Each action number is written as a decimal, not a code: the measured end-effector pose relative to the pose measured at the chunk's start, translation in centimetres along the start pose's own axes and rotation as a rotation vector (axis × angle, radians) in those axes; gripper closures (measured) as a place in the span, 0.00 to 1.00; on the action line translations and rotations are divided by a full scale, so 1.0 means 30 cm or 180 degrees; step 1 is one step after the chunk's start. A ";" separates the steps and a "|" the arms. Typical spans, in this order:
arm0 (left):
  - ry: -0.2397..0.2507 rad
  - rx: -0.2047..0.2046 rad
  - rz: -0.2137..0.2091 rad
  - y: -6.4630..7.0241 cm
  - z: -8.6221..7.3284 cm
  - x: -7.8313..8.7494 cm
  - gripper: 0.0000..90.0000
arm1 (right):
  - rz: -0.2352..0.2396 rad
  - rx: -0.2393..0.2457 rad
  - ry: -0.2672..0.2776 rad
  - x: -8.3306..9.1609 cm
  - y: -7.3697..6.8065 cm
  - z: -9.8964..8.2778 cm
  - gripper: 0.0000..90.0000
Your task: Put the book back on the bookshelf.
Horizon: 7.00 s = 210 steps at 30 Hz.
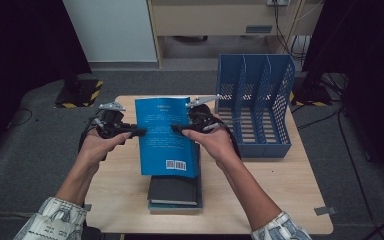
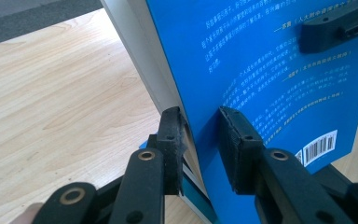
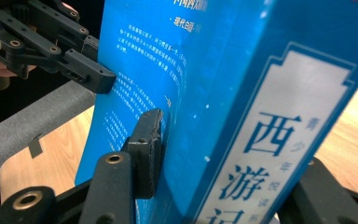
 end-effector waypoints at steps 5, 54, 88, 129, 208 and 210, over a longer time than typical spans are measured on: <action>0.0003 -0.0028 0.0021 -0.013 0.022 -0.002 0.79 | -0.0014 0.0015 0.0024 0.000 0.015 0.022 0.62; 0.0202 -0.0406 0.0213 0.031 0.074 0.069 0.77 | -0.0165 0.0572 0.0168 0.074 -0.075 0.001 0.62; 0.0207 -0.0320 0.0347 0.027 0.038 0.012 0.70 | 0.0009 0.0623 0.0194 0.094 -0.121 0.086 0.60; -0.0243 0.0285 0.1077 -0.165 -0.465 -0.192 0.10 | -0.0161 0.0112 0.0409 0.073 -0.043 0.150 0.67; -0.0295 0.0234 0.1200 -0.152 -0.581 -0.280 0.00 | -0.1269 -0.0797 0.0836 0.716 0.260 0.094 0.68; -0.0283 0.0229 0.1196 -0.152 -0.581 -0.281 0.00 | -0.1309 -0.0801 0.0847 0.713 0.276 0.100 0.68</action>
Point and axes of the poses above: each handheld gripper's, and its own axes: x roughly backward along the jaws, z roughly out of its top, y roughly to its right, the point moved 9 cm from there along -x, roughly forward along the jaws, and after that the axes turned 14 degrees about z, right-handed, at the moved point
